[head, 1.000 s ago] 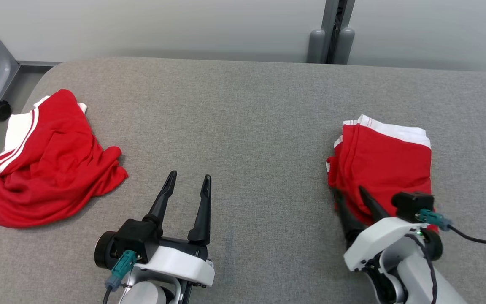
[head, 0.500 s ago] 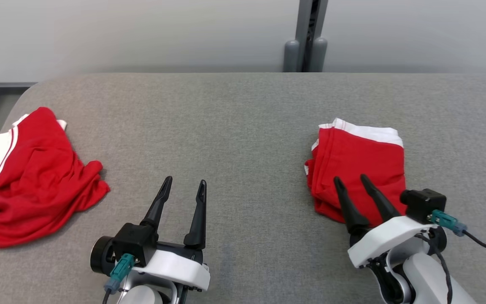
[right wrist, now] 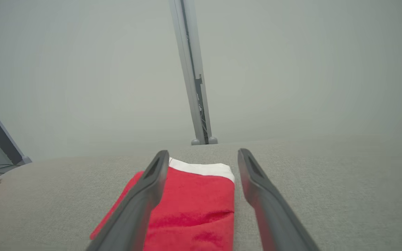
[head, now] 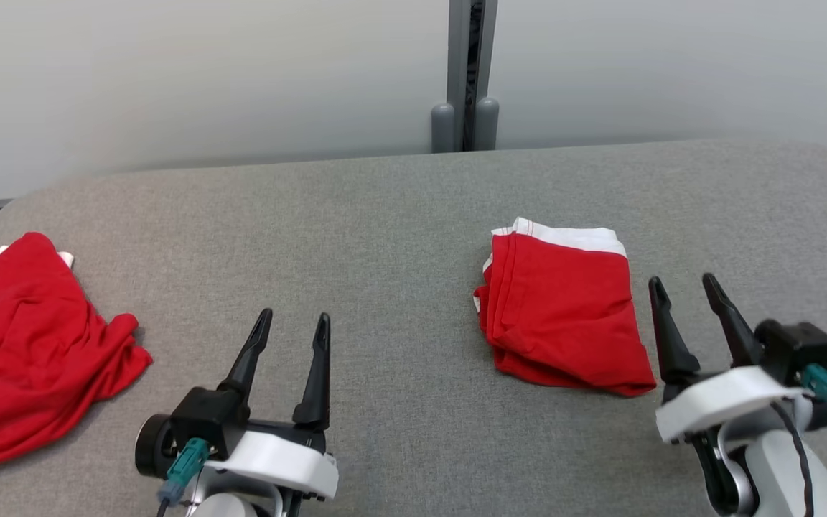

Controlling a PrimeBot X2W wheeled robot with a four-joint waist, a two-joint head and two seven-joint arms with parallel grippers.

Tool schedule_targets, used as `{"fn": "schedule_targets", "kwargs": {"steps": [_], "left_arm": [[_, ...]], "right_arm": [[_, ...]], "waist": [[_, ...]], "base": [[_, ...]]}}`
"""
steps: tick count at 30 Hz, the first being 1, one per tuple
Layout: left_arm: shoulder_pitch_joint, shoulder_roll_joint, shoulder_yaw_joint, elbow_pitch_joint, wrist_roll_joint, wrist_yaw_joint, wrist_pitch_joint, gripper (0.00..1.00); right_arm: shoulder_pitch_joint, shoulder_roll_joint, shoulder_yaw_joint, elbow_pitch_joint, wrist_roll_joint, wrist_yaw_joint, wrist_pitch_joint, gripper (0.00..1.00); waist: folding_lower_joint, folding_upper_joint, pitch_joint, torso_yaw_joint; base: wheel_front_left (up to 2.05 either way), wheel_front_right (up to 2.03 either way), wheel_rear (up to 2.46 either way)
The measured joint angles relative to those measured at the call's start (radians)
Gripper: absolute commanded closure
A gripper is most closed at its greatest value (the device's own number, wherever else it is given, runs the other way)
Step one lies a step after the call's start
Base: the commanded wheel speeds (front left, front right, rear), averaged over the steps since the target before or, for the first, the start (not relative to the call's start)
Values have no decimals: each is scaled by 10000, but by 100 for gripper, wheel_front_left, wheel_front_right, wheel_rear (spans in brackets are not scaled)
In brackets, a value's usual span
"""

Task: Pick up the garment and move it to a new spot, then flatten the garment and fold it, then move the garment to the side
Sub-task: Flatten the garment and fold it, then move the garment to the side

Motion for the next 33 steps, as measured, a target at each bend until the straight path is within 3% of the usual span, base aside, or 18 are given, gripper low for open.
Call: {"fn": "schedule_targets", "kwargs": {"steps": [8, 19, 33], "left_arm": [[607, 6, 568, 8, 13, 155, 0, 0], [1407, 4, 947, -109, 167, 142, 0, 0], [1543, 4, 961, -71, 215, 127, 0, 0]], "right_arm": [[1445, 94, -591, -1103, -1475, 0, 0, 0], [2865, 58, -840, -2036, -1509, 0, 0, 0], [3000, 186, -604, -2010, -1425, 0, 0, 0]], "waist": [[1, 0, -451, -104], [0, 0, -798, 174], [0, 0, -783, 250]], "base": [[0, 0, 0], [0, 0, 0], [0, 0, 0]]}}
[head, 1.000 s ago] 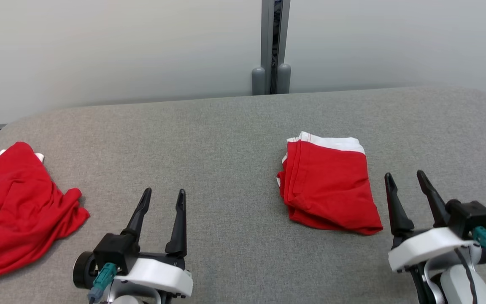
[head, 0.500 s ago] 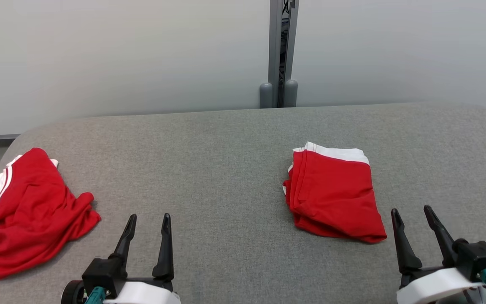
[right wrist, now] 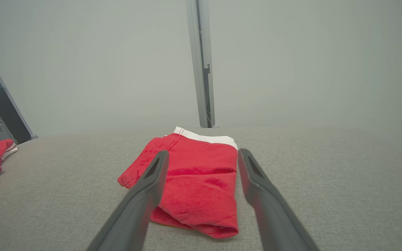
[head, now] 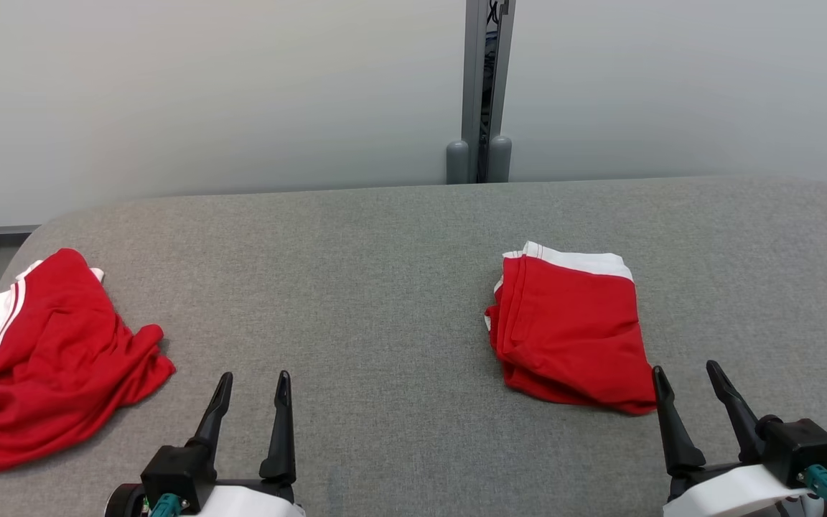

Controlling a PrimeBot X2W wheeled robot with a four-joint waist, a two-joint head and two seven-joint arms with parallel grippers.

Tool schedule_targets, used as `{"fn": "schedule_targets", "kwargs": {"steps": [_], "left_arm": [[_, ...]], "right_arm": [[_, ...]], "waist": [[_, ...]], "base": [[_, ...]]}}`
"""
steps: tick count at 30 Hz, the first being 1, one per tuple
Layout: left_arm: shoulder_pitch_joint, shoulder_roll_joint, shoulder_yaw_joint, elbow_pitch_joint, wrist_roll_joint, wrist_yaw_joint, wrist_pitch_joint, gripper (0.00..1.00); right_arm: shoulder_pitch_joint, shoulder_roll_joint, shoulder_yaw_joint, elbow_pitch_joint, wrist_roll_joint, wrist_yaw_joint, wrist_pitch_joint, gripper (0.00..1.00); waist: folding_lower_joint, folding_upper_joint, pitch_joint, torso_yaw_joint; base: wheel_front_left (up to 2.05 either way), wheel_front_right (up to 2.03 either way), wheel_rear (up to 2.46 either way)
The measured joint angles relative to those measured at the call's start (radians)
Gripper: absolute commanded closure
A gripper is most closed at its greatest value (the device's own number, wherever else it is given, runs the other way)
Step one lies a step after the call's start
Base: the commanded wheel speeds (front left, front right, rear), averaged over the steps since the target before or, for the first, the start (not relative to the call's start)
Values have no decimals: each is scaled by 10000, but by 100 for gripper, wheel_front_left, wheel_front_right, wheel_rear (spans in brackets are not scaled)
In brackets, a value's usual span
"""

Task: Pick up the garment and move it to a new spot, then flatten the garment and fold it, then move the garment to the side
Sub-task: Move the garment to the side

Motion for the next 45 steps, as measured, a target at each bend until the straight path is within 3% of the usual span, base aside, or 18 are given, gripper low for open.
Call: {"fn": "schedule_targets", "kwargs": {"steps": [8, 12, 19, 25, 32, 41, 42, 44, 45], "left_arm": [[-185, 2, -130, -40, -29, -2, 0, 0], [-275, -2, -240, -71, -27, -4, 0, 0], [-821, -2, -414, -207, 33, -50, 0, 0], [-1225, 6, -581, -86, 25, -117, 0, 0], [-1615, 8, -721, -50, 447, -82, 0, 0], [-1896, -2, -780, -144, 570, -58, 0, 0], [-1918, -4, -809, -144, 570, -58, 0, 0], [-2036, 0, -838, -144, 568, -58, 0, 0], [-2071, 0, -846, -146, 566, -58, 0, 0]], "right_arm": [[-326, 6, 104, 359, 146, 0, 0, 0], [-965, 8, 125, 884, 780, 0, 0, 0], [-2561, -96, -274, 2265, 2895, 0, 0, 0], [-3658, -571, -257, 3768, 4696, 0, 0, 0], [-4514, -953, 500, 5342, 5361, 0, 169, 0], [-5357, -905, 1413, 6211, 5572, 0, 408, 1], [-5444, -901, 1492, 6307, 5597, 0, 374, 49], [-5564, -920, 1708, 6362, 5630, 0, 320, 78], [-5608, -932, 1783, 6370, 5651, 0, 286, 100]], "waist": [[0, 0, 249, 46], [0, 0, 476, 99], [0, 0, 1187, 356], [0, 0, 1846, 734], [0, 0, 2446, 1096], [0, 0, 2961, 1102], [0, 0, 2989, 1089], [0, 0, 3027, 1075], [0, 0, 3037, 1070]], "base": [[0, 0, 0], [0, 0, 0], [0, 0, 0], [0, 0, 0], [0, 0, 0], [0, 0, 0], [0, 0, 0], [0, 0, 0], [0, 0, 0]]}}
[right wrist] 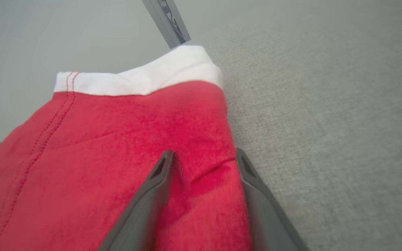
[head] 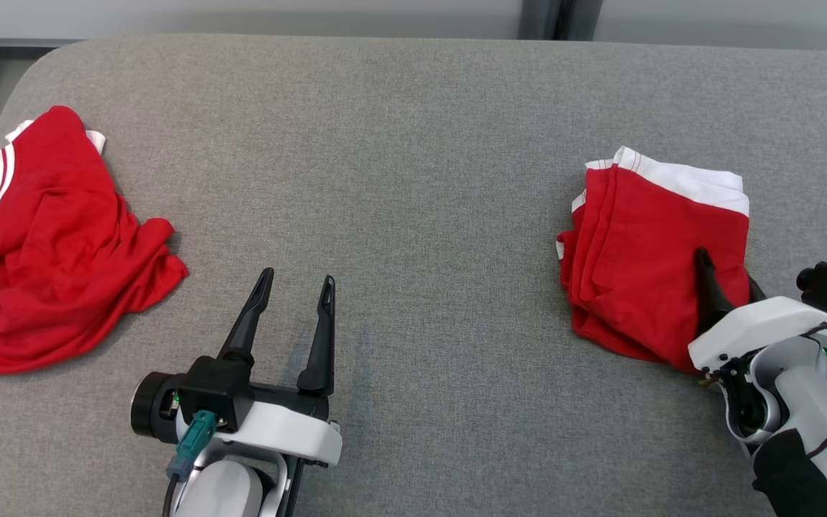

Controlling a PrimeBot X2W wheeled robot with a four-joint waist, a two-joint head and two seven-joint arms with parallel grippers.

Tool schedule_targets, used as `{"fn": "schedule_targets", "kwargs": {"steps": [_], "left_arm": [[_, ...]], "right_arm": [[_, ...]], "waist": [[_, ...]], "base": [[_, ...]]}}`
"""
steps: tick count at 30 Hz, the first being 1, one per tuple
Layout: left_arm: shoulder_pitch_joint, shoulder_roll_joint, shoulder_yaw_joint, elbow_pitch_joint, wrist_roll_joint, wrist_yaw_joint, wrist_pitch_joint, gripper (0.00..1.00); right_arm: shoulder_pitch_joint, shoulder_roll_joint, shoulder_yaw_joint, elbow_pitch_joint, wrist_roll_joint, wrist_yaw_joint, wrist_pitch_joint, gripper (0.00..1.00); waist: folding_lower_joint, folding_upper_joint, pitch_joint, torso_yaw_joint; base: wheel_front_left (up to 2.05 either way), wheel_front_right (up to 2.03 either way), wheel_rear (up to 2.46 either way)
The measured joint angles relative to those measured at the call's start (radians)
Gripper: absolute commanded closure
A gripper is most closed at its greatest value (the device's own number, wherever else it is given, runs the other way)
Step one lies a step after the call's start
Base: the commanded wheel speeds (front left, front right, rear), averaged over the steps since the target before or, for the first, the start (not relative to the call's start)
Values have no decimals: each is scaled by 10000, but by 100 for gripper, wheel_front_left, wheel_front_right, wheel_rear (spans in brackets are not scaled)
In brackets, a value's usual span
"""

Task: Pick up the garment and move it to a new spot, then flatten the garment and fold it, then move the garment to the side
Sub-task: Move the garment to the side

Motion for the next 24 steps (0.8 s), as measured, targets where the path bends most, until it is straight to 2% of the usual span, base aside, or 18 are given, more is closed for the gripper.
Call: {"fn": "schedule_targets", "kwargs": {"steps": [3, 7, 15, 24], "left_arm": [[-3, 2, -19, 8, -33, 31, 0, 0], [-3, -2, -38, 6, -79, 46, 0, 0], [-10, 2, 19, -123, -127, 36, 0, 0], [-597, 2, -48, -341, 115, -150, 0, 0]], "right_arm": [[-113, -113, 270, 8, -59, 0, -130, 100], [-419, -606, 451, 71, -1026, 2, -247, 100], [-945, -848, -451, -581, -3411, 0, -284, 100], [-2304, -1112, -1001, -512, -4792, 2, -284, 100]], "waist": [[0, 0, -5, -18], [0, 0, -24, -54], [0, 0, 187, -289], [0, 0, 1063, -627]], "base": [[0, 0, 0], [0, 0, 0], [0, 0, 0], [0, 0, 0]]}}
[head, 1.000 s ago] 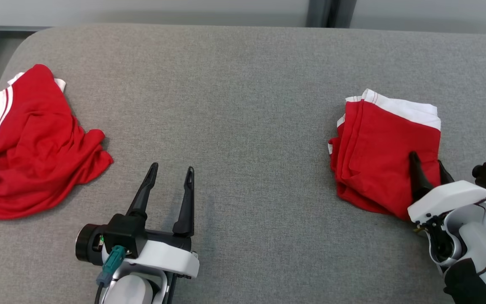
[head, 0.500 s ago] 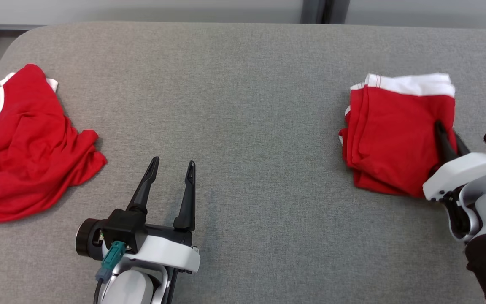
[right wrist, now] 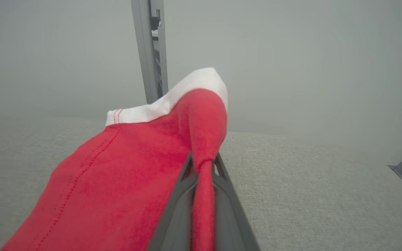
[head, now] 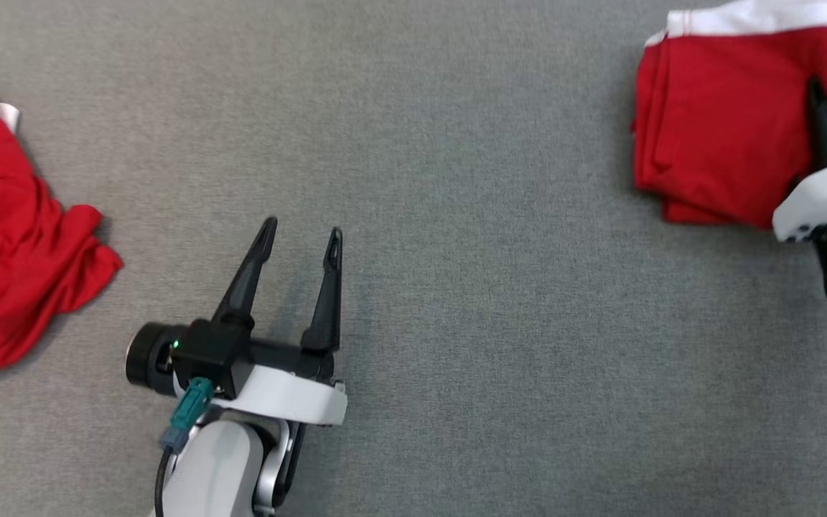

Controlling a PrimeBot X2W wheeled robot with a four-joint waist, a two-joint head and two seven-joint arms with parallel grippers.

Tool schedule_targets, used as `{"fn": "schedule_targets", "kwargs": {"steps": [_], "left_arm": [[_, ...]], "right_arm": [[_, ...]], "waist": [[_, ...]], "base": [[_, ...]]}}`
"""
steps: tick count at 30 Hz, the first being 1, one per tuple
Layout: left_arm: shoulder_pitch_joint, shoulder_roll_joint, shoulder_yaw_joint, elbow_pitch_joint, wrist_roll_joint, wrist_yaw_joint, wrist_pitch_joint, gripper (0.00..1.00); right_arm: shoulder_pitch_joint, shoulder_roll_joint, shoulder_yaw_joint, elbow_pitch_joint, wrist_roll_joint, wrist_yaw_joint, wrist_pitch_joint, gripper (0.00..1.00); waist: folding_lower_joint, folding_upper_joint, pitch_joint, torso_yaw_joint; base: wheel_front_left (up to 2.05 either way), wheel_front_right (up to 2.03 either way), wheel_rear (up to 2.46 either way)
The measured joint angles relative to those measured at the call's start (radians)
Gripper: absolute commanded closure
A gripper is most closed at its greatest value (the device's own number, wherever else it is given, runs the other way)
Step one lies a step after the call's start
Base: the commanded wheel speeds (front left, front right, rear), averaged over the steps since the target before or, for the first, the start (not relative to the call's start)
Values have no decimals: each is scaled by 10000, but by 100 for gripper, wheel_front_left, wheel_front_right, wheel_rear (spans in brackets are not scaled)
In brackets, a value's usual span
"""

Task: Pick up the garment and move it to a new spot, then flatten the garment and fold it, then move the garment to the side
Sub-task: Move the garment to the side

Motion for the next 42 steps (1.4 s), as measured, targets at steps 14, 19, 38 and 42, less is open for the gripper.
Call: {"fn": "schedule_targets", "kwargs": {"steps": [14, 19, 38, 42], "left_arm": [[-1197, 86, -324, -780, 1141, -495, 0, 0], [-1232, 370, -339, -963, 1340, -564, 0, 0], [-1655, 604, -725, -1302, 1480, -805, 36, 0], [-1736, 598, -765, -1471, 1476, -798, 44, 0]], "right_arm": [[-1599, -8, -1104, 205, -1081, 0, 0, 100], [-1717, 140, -1655, 71, -1306, 0, 0, 100], [-2564, -1547, -1751, 499, -4220, 0, 0, 100], [-2772, -1962, -1463, 709, -4742, 0, -2, 100]], "waist": [[1, 0, 1405, -1211], [1, 0, 1700, -1718], [1, 0, 2435, -1186], [0, 0, 2571, -870]], "base": [[0, 0, 0], [0, 0, 0], [0, 0, 0], [0, 0, 0]]}}
